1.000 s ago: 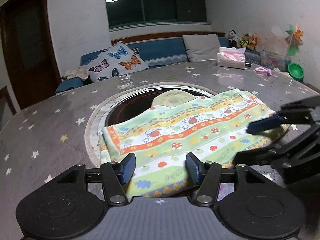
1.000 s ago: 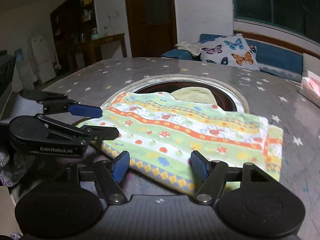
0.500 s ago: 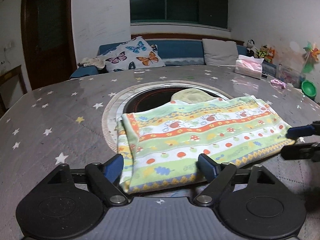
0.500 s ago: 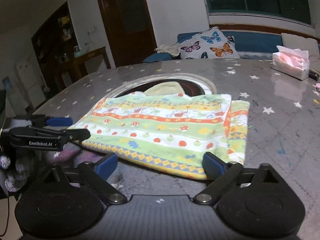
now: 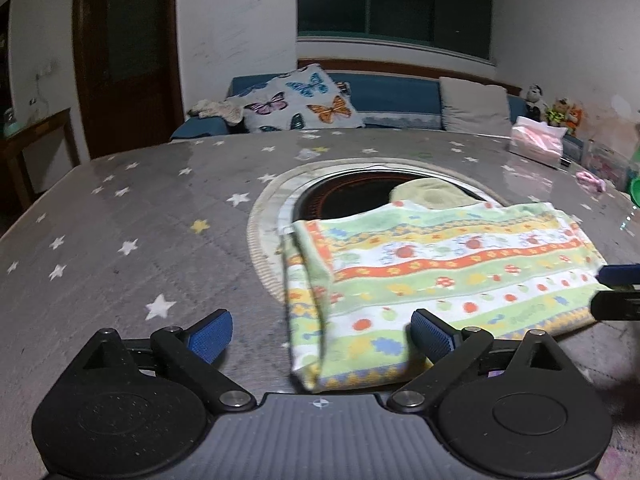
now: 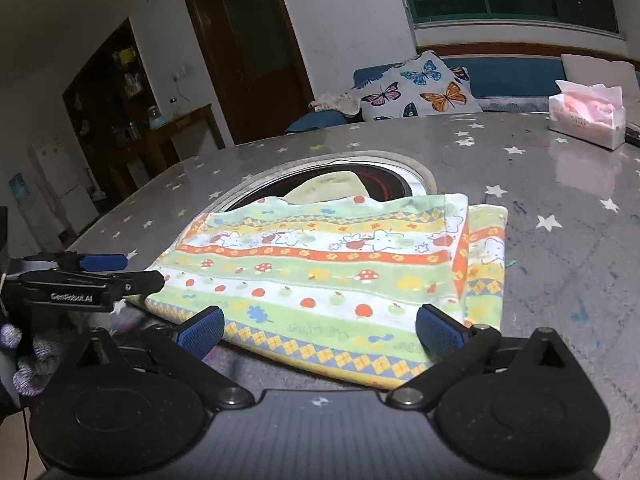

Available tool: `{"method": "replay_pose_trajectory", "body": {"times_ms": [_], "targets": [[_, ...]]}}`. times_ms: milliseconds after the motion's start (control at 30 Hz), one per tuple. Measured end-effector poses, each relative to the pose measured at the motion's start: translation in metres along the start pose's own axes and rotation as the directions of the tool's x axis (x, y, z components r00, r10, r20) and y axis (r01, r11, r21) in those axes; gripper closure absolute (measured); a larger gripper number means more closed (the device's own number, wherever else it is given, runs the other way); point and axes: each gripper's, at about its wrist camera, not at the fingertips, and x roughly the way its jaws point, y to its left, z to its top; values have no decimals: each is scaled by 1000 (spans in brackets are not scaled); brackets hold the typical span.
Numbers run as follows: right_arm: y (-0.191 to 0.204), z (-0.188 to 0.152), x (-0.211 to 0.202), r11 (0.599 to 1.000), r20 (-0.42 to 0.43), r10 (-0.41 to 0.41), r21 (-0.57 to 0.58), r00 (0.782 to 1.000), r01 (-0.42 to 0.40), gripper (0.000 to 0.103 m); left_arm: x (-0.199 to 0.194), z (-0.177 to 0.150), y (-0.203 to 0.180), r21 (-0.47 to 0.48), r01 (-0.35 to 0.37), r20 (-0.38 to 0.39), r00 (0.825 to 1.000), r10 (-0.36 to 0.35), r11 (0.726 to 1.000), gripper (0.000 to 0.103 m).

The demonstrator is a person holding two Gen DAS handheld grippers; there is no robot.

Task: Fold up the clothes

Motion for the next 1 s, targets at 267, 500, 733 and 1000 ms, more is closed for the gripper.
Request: {"method": "replay_pose_trajectory", "body": {"times_ms": [267,500,733,1000], "targets": [[3,11,4,1000,6,8,-6,1000,-8,0,9,6,11,-15,-49,-16,999,49,999,3],[-2,12,9,1000,-26,10,1,1000,-10,0,11,10,15,-9,-62,-17,998,61,998,2],[-6,33,20,1000,-9,20,-7,1000,-20,0,28,29,17,14,-93,-19,995,94,996,2],[-25,39,38,999,-37,15,34,999,-14,0,45,32,27,11,-108,-61,992,108,994,0]]}}
